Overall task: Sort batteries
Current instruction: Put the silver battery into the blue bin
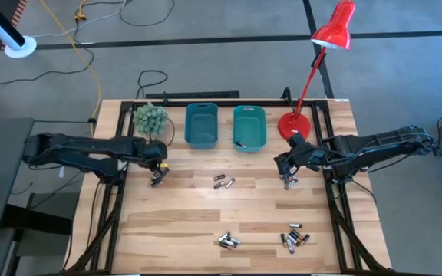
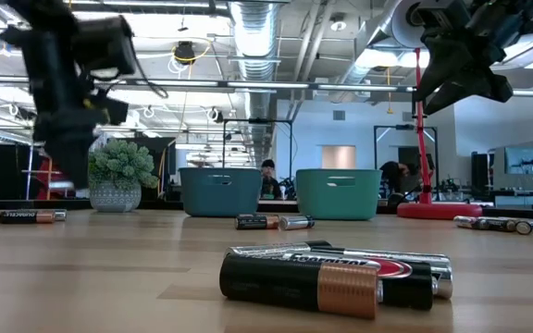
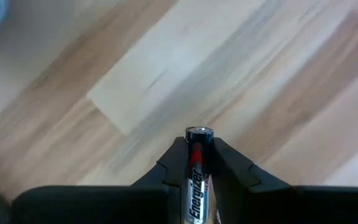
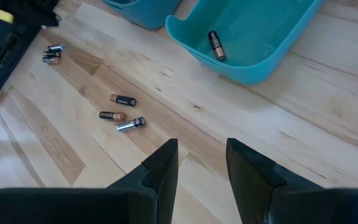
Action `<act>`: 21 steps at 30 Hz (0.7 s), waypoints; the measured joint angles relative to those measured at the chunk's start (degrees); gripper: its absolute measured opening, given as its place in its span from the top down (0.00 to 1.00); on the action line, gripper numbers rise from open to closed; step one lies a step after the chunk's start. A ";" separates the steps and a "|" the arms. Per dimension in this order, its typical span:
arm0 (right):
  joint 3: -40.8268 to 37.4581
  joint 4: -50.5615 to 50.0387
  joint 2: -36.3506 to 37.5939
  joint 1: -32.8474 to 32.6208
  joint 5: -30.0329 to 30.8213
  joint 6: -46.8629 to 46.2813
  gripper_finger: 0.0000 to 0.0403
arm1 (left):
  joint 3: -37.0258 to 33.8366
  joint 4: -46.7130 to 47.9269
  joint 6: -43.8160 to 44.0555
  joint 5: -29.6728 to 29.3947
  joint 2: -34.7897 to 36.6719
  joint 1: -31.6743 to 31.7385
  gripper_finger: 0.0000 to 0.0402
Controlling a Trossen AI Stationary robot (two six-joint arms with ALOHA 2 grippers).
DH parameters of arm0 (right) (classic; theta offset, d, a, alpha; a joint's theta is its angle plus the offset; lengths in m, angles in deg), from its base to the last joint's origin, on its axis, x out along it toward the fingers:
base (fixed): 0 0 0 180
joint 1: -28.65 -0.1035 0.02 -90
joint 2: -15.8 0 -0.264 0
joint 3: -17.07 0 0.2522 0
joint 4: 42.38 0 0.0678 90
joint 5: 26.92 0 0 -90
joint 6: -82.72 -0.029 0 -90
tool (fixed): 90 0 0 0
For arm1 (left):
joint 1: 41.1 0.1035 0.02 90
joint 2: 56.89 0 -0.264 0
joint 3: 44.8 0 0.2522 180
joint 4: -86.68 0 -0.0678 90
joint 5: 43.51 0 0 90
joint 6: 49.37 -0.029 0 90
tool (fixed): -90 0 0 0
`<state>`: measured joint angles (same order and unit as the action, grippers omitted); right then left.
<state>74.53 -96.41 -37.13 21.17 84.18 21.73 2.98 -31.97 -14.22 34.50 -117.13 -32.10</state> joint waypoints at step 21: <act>0.00 -0.04 0.00 -3.16 -0.59 1.49 0.62 | 47.23 3.36 -12.59 -5.96 -27.42 5.60 0.90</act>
<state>74.53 -96.46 -37.13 18.01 83.59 23.22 50.21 -28.61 -26.82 28.54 -144.55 -26.50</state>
